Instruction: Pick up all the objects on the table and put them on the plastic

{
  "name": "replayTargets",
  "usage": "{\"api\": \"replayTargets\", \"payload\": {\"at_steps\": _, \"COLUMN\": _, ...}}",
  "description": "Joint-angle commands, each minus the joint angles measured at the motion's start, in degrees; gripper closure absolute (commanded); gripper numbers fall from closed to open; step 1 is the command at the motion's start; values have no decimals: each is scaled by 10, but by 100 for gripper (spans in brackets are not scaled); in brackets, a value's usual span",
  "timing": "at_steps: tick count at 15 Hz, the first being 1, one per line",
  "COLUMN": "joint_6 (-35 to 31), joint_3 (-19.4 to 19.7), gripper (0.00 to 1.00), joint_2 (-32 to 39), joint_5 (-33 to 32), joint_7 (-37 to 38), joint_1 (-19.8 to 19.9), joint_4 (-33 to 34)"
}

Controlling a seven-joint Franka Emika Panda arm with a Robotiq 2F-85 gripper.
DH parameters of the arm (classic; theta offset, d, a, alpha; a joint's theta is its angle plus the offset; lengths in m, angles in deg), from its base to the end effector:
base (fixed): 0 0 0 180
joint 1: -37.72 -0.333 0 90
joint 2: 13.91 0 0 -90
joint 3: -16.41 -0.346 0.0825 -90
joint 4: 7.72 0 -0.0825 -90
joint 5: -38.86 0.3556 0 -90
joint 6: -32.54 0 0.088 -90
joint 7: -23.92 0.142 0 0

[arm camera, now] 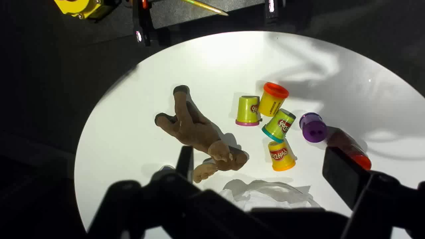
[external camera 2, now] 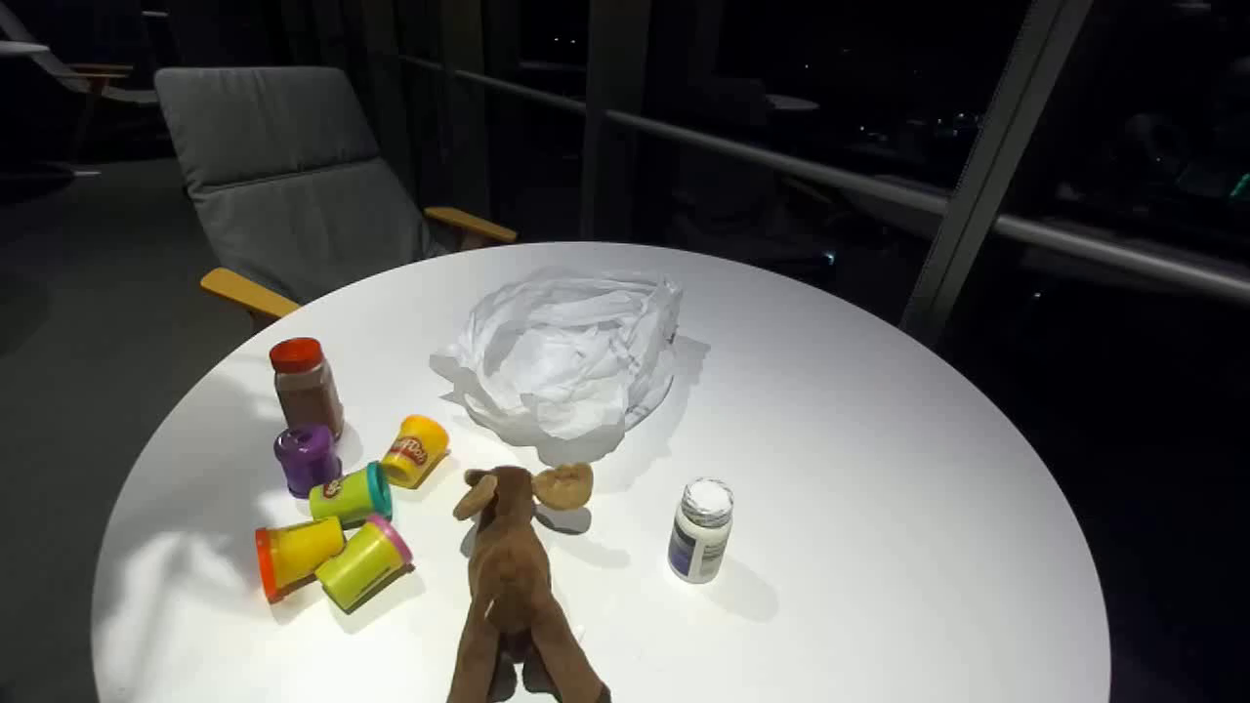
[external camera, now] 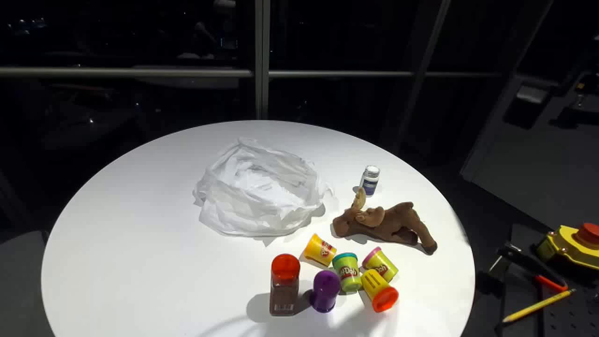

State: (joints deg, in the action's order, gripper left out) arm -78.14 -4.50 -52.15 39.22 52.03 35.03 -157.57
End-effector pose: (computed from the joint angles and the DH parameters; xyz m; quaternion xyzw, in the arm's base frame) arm 0.2755 0.1247 0.4453 0.9907 -0.0794 0.0214 0.1088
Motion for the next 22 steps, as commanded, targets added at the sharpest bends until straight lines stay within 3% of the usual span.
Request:
{"api": "replayTargets", "payload": {"at_steps": 1, "joint_6": 1, "joint_3": 10, "gripper": 0, "joint_2": 2, "joint_5": -7, "joint_7": 6, "joint_1": -11, "joint_4": 1}}
{"api": "replayTargets", "payload": {"at_steps": 14, "joint_6": 1, "joint_3": 9, "gripper": 0, "joint_2": 1, "joint_5": -7, "joint_7": 6, "joint_1": -10, "joint_4": 2}}
{"api": "replayTargets", "payload": {"at_steps": 19, "joint_6": -77, "joint_3": 9, "gripper": 0, "joint_2": 87, "joint_5": 0, "joint_7": 13, "joint_1": -1, "joint_4": 2}}
{"api": "replayTargets", "payload": {"at_steps": 22, "joint_6": -187, "joint_3": -6, "gripper": 0, "joint_2": 170, "joint_5": -1, "joint_7": 63, "joint_1": 1, "joint_4": 4}}
